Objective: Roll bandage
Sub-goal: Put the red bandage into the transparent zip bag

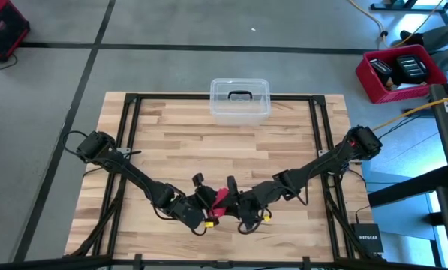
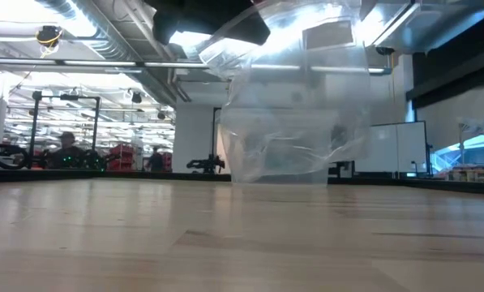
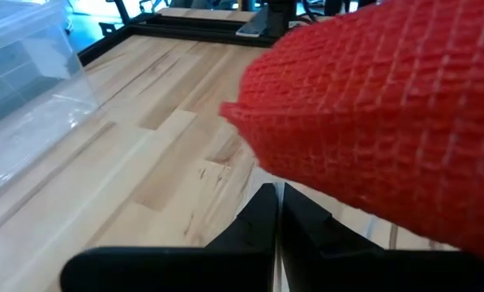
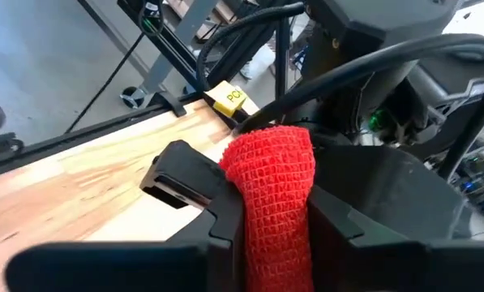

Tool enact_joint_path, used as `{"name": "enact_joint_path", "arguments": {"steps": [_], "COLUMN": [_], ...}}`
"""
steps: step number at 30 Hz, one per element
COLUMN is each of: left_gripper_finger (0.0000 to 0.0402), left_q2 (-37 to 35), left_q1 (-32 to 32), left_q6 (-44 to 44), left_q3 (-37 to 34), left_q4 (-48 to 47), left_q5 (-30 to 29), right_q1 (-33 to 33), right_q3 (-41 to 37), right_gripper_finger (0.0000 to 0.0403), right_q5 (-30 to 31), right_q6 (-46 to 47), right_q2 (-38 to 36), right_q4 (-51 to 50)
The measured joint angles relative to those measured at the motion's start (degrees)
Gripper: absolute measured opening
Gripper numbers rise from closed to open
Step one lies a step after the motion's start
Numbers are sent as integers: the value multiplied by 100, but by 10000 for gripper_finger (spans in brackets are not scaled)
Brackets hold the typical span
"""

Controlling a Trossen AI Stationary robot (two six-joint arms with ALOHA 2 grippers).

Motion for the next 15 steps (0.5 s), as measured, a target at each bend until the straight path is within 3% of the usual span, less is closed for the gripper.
{"name": "enact_joint_path", "arguments": {"steps": [4,15], "left_gripper_finger": [1,1], "left_q2": [0,7], "left_q1": [0,0], "left_q6": [-144,-115], "left_q3": [-2,-11], "left_q4": [-54,-99], "left_q5": [-160,-516], "right_q1": [56,214], "right_q3": [6,12], "right_gripper_finger": [86,87], "right_q5": [-67,479], "right_q6": [262,1170], "right_q2": [0,-10], "right_q4": [-111,-561]}}
